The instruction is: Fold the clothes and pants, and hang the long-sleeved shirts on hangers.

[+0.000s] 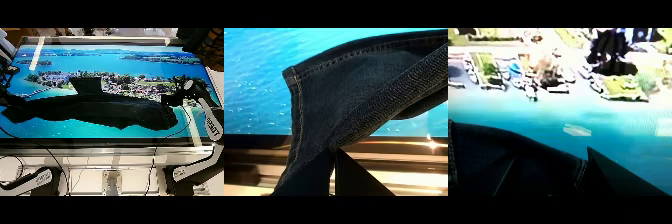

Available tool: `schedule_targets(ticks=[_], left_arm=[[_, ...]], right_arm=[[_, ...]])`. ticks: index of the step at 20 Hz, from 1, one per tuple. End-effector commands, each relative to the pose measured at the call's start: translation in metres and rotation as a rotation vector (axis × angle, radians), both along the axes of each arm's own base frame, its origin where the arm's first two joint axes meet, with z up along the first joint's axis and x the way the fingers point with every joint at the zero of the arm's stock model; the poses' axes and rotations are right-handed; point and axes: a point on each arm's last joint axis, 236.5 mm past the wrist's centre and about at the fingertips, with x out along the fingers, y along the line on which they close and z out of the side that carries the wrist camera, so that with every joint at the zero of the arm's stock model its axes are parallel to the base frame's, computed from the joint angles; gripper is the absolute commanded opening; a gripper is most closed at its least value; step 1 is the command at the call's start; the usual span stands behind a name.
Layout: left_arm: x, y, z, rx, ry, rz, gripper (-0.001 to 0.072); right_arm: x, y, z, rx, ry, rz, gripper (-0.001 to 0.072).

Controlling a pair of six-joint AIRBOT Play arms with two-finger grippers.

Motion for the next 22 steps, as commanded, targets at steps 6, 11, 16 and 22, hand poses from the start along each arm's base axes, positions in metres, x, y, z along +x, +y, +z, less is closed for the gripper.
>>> schedule_targets(ticks=[6,11,16,22], left_arm=[[-0.001,-0.006,-0.003,-0.035,0.001,0.004,0.0020],[0.006,-0.028,-0.007,-0.127,-0.026,-0.006,0.0020],[0.020,-0.053,-0.012,-0.240,-0.064,-0.017,0.0020],[0.102,-0.046,0.027,-0.304,-0.288,0.121,0.0019]], right_arm=[[-0.010,0.054,0.002,0.098,0.057,0.166,0.0017],[0.036,0.049,0.089,0.055,-0.099,0.221,0.0014],[0.102,0.030,0.206,-0.070,-0.425,0.214,0.0012],[0.159,-0.026,0.310,-0.243,-0.769,0.051,0.0012]])
